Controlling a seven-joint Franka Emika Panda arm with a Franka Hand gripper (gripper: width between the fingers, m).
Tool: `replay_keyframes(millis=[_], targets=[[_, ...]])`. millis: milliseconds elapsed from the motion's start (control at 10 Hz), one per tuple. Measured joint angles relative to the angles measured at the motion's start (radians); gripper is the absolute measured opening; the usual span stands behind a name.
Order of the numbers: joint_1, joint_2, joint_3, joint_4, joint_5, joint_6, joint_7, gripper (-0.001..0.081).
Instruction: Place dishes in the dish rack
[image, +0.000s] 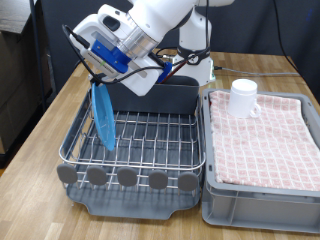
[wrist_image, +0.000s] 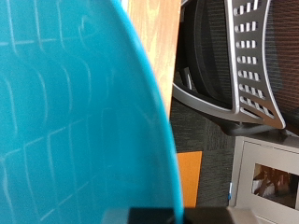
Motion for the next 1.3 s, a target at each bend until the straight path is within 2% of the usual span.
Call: replay_keyframes(millis=[700, 800, 900, 1000, 1100, 1200, 1300], targets=[[0.0, 0.019, 0.001, -0.003, 0.002, 0.014, 0.029, 0.0016], [0.0, 0.019, 0.001, -0.001, 0.002, 0.014, 0.028, 0.016], [0.0, 0.019, 0.002, 0.003, 0.004, 0.014, 0.025, 0.016], [0.0, 0.018, 0.002, 0.007, 0.022, 0.018, 0.008, 0.0369], [0.0, 0.014, 0.002, 0.01, 0.057, 0.031, -0.034, 0.0369], [0.0, 0.01, 0.002, 0.014, 0.103, 0.04, -0.081, 0.0579], [0.0, 0.008, 0.002, 0.018, 0.166, 0.046, -0.136, 0.072]])
